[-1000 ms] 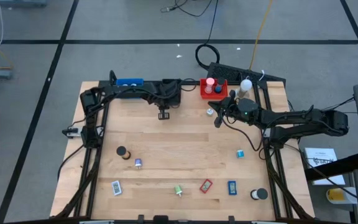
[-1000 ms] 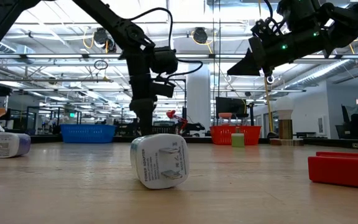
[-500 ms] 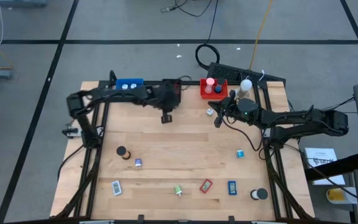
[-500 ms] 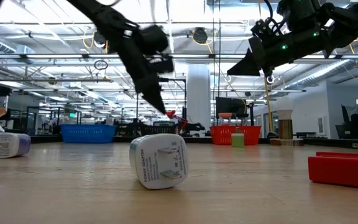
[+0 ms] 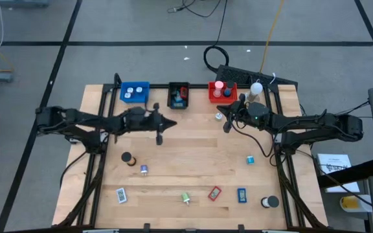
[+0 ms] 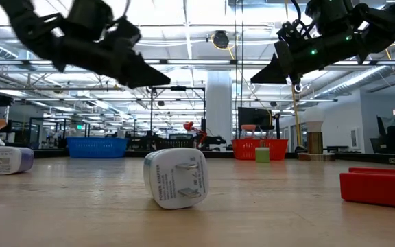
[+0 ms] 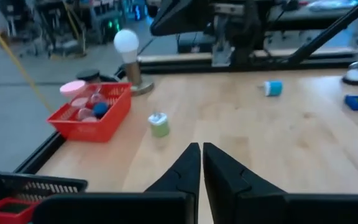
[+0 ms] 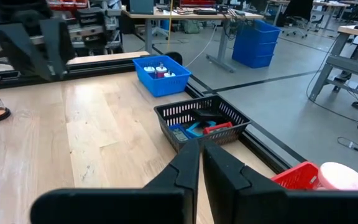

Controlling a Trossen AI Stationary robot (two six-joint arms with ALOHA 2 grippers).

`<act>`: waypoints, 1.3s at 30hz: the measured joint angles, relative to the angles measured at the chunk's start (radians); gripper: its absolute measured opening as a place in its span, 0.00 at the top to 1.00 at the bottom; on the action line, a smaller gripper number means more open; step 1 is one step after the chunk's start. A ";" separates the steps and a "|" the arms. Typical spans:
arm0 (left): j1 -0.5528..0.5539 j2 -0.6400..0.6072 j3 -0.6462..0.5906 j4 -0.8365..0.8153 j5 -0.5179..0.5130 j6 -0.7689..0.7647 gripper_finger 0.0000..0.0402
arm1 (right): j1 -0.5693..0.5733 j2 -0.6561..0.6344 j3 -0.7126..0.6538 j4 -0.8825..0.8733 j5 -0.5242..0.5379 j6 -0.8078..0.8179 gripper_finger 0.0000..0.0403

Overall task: Pick & Place Office items
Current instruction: Put the top green charger adapter into the blue bin

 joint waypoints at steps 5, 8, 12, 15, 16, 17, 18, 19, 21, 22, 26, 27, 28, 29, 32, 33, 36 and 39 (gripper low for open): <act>-0.040 -0.004 -0.104 0.171 0.000 -0.003 0.96 | 0.000 0.000 0.000 0.022 -0.001 0.000 0.96; -0.055 -0.004 -0.125 0.176 -0.002 -0.003 0.98 | 0.000 0.000 0.000 0.068 -0.001 -0.020 0.96; -0.074 -0.004 -0.127 0.181 -0.002 -0.003 0.99 | 0.000 -0.003 0.000 0.142 0.000 -0.047 0.96; -0.088 -0.004 -0.127 0.178 -0.002 -0.003 0.95 | 0.000 -0.003 0.000 0.180 -0.001 -0.045 0.96; -0.094 -0.004 -0.127 0.178 -0.002 -0.003 0.94 | 0.000 -0.003 0.000 0.190 -0.006 -0.023 0.96; -0.099 -0.004 -0.127 0.178 -0.002 -0.003 0.93 | 0.000 -0.003 0.000 0.199 -0.025 0.000 0.96; -0.102 -0.004 -0.127 0.178 -0.001 -0.003 0.93 | 0.000 -0.003 0.000 0.203 -0.045 0.022 0.96; -0.108 -0.004 -0.127 0.178 -0.002 -0.003 0.92 | 0.000 -0.003 0.000 0.202 -0.067 0.043 0.96; -0.114 -0.004 -0.127 0.178 -0.001 -0.003 0.92 | 0.000 -0.005 0.003 0.167 -0.089 0.090 0.96; -0.115 -0.004 -0.127 0.177 0.000 -0.003 0.93 | 0.000 -0.012 0.011 0.110 -0.089 0.111 0.96; -0.119 -0.004 -0.127 0.177 -0.001 -0.003 0.96 | 0.000 -0.017 0.092 -0.269 -0.010 0.149 0.98; -0.119 -0.004 -0.127 0.177 -0.001 -0.003 0.97 | 0.000 -0.013 0.116 -0.369 0.018 0.170 0.99; -0.119 -0.004 -0.127 0.177 -0.001 -0.003 0.98 | 0.000 -0.003 0.142 -0.456 0.043 0.194 0.99; -0.119 -0.004 -0.127 0.177 -0.001 -0.002 0.99 | 0.000 0.005 0.166 -0.527 0.058 0.226 1.00; -0.118 -0.004 -0.127 0.180 -0.002 0.004 0.98 | -0.018 0.034 0.224 -0.693 0.052 0.316 0.99; -0.118 -0.004 -0.127 0.180 -0.006 0.005 0.97 | -0.024 0.051 0.239 -0.729 0.053 0.330 0.98; -0.117 -0.004 -0.127 0.168 -0.049 0.001 0.94 | -0.054 0.123 0.274 -0.828 0.049 0.338 0.94; -0.104 -0.004 -0.130 0.161 -0.078 0.036 0.94 | -0.092 0.203 0.326 -0.892 0.000 0.306 0.86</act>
